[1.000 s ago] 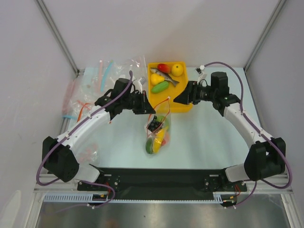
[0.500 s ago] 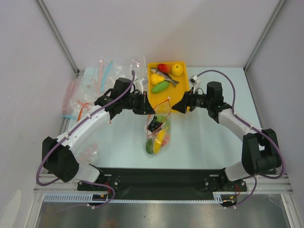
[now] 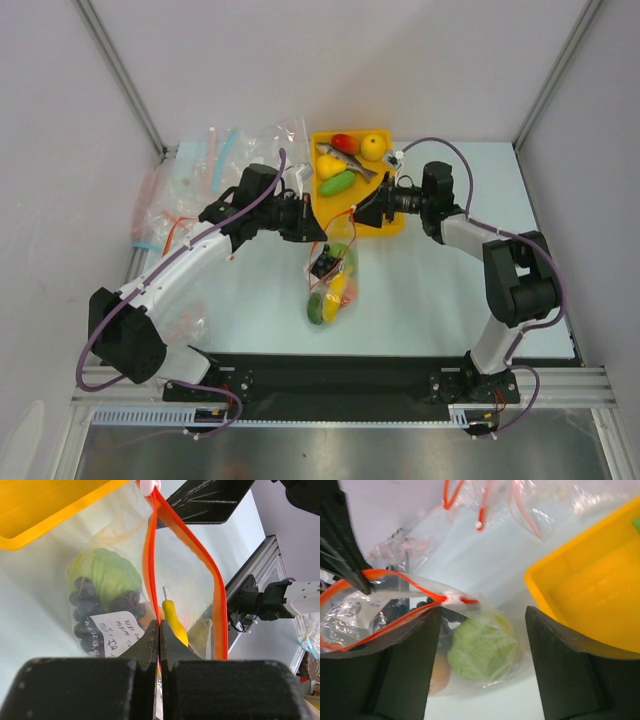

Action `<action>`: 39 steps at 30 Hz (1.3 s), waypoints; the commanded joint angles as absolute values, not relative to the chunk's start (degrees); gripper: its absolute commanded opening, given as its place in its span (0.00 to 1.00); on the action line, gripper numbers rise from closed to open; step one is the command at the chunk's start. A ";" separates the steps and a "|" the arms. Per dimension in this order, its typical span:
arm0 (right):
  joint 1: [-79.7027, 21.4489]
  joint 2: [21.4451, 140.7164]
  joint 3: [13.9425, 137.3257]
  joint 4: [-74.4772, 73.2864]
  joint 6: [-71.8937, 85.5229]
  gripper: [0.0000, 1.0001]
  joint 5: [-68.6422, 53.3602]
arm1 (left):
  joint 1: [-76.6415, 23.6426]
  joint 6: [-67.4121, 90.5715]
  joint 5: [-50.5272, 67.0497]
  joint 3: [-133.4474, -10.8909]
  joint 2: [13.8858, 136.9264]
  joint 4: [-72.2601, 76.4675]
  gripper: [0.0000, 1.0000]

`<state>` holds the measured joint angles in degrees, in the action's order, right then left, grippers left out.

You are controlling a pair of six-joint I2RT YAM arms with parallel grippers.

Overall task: Place the food in the zip-top bag and seal the zipper
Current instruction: Zip the zipper food storage bag at the center of the board.

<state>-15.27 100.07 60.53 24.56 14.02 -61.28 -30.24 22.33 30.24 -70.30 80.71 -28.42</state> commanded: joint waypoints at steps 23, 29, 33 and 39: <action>-15.21 95.12 53.62 64.12 37.12 0.00 -71.19 | -30.59 17.23 25.06 -81.90 83.93 -33.03 0.43; -15.38 89.74 53.96 43.46 25.32 0.00 -70.58 | -30.59 12.49 21.62 -89.02 87.27 -35.85 0.57; -15.47 85.35 54.05 30.79 17.86 0.00 -69.79 | -30.67 10.46 22.32 -96.22 90.17 -37.53 0.61; -16.26 80.60 55.11 15.12 5.98 0.00 -69.17 | -31.55 3.53 29.08 -98.00 90.97 -34.20 0.68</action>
<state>-15.57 83.48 53.36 24.99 14.22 -69.47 -30.37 9.52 24.93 -95.85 91.09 -36.25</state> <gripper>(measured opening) 0.011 0.681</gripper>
